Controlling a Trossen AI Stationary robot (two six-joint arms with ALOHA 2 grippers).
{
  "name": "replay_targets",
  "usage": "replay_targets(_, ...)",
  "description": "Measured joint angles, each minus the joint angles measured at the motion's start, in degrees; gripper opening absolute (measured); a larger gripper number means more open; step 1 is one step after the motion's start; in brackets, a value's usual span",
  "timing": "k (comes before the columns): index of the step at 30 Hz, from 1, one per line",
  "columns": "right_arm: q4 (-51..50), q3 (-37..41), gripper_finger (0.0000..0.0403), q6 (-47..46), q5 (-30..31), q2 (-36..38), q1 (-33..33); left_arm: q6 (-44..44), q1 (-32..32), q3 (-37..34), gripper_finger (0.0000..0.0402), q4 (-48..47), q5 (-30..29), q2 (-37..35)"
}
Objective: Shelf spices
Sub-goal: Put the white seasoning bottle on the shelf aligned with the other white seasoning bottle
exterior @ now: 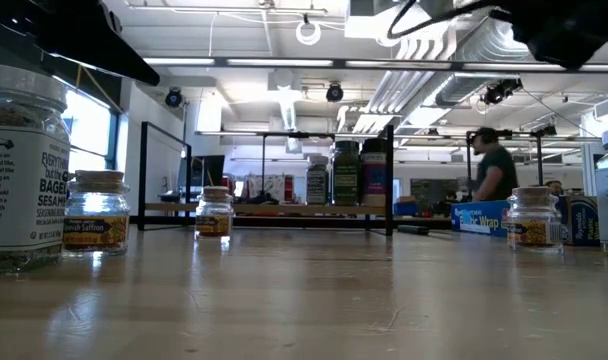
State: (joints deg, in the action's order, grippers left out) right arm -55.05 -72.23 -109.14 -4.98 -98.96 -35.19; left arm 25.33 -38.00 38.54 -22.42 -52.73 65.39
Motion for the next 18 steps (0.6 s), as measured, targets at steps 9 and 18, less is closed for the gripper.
replay_targets(9, 10.0, -3.3, 0.0186, 23.9, 1.4, -2.3, 6.2, 0.0, 0.0, 0.0, 0.0, 0.0, 0.7, 0.0)
replay_targets(18, -12.1, -30.7, 0.0186, 60.2, 3.3, -18.6, 17.0, -0.9, 0.0, 0.0, 0.0, -0.3, 2.0, 0.0)
